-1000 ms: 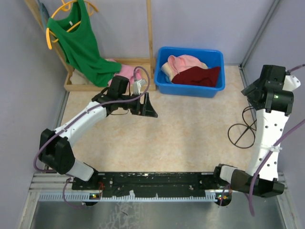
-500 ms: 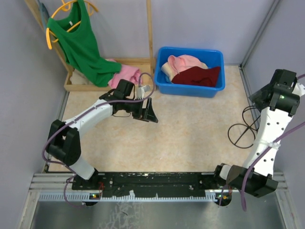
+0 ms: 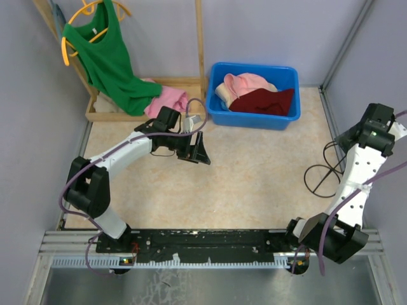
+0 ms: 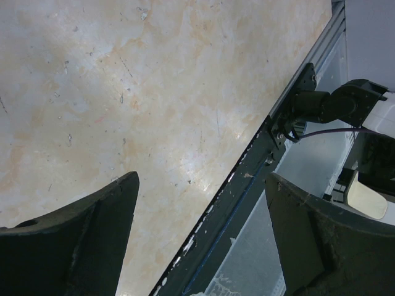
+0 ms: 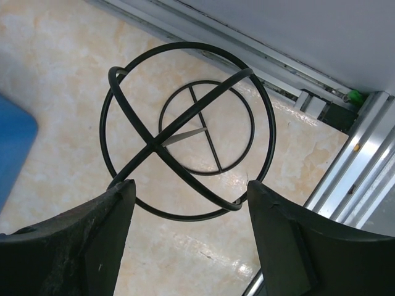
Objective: Stack the hats
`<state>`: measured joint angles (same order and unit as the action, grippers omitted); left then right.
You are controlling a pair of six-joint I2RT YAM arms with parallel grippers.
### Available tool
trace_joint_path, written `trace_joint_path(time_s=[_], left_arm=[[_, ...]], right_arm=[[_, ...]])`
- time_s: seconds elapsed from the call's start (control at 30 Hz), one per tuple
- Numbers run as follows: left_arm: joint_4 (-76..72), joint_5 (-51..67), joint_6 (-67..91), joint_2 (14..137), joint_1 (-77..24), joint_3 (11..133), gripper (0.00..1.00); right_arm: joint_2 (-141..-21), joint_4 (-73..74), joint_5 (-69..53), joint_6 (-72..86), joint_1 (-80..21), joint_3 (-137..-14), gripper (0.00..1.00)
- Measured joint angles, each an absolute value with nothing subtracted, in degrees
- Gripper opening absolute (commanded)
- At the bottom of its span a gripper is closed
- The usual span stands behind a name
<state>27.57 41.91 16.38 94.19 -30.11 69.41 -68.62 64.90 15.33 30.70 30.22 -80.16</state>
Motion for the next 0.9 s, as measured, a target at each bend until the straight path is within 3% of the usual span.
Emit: trace_joint_path(time_s=[0.27, 0.37, 0.63, 0.73, 0.8, 0.9], left_arm=[[28.0, 41.9, 16.5, 94.8, -30.1, 70.4, 0.88], [28.1, 41.9, 16.6, 94.9, -30.1, 70.4, 0.88], [28.1, 41.9, 16.6, 95.3, -30.1, 70.4, 0.88], [28.1, 41.9, 16.6, 95.7, -30.1, 70.4, 0.88], [28.1, 41.9, 16.6, 95.9, -30.1, 70.4, 0.88], [28.1, 41.9, 16.6, 96.1, -30.1, 70.4, 0.88]], right_arm=[[-68.4, 60.2, 15.4, 31.3, 30.7, -77.6, 0.74], [-68.4, 58.3, 15.4, 31.6, 31.4, -77.3, 0.7], [-68.4, 54.2, 12.7, 32.6, 31.6, -71.9, 0.29], [-68.4, 53.2, 10.9, 32.4, 31.6, -70.7, 0.05], [-68.3, 52.6, 10.2, 32.1, 31.5, -70.5, 0.0], [-68.2, 52.7, 10.5, 32.0, 30.7, -70.5, 0.0]])
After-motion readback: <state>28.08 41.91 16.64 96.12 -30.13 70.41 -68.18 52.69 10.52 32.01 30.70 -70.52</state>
